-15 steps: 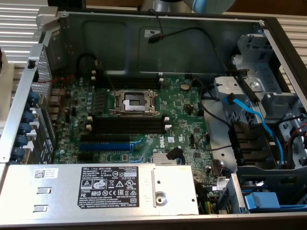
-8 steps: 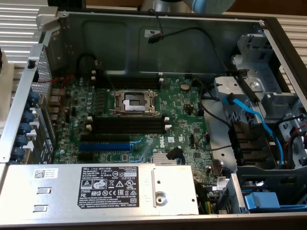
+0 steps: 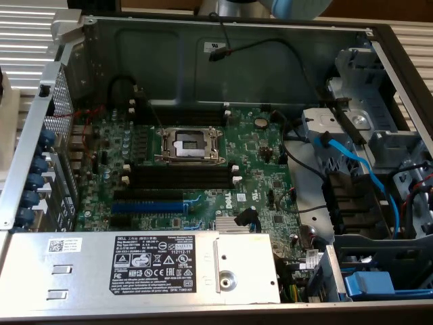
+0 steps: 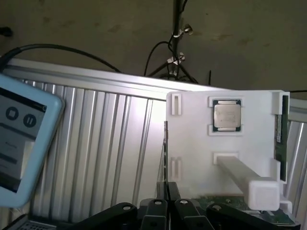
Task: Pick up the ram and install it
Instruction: 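Pick up the ram and move it above insertion slot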
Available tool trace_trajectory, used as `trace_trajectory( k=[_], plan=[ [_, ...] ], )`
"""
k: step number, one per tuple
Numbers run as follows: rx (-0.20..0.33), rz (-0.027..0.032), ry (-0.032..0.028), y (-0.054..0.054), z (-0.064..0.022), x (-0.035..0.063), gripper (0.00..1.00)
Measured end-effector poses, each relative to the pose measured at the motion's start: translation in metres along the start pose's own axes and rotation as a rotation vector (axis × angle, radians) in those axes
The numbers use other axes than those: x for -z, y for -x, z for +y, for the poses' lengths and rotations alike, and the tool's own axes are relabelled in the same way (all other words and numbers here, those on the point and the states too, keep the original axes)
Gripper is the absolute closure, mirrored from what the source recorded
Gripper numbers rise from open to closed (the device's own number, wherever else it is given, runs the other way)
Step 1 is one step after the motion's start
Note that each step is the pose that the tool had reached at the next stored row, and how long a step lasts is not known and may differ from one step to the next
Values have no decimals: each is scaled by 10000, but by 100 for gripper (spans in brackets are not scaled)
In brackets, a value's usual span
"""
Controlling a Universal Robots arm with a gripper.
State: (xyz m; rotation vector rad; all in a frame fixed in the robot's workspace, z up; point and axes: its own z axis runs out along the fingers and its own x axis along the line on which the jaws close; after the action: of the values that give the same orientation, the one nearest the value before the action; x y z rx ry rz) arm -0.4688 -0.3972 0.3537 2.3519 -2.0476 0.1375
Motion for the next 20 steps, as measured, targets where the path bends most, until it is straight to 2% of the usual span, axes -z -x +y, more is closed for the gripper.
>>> trace_trajectory(
  k=[2, 4, 6, 10, 13, 20],
  plan=[
    [-3, -63, 1, -9, -1, -1, 88],
    [-9, -158, 2, -12, -3, 9, 88],
    [-10, -210, 9, -17, -10, 50, 88],
    [-8, -223, 58, -40, -83, 213, 88],
    [-7, -226, 79, -69, -202, 339, 88],
    [-1, -237, 160, -142, -493, 532, 88]
  ],
)
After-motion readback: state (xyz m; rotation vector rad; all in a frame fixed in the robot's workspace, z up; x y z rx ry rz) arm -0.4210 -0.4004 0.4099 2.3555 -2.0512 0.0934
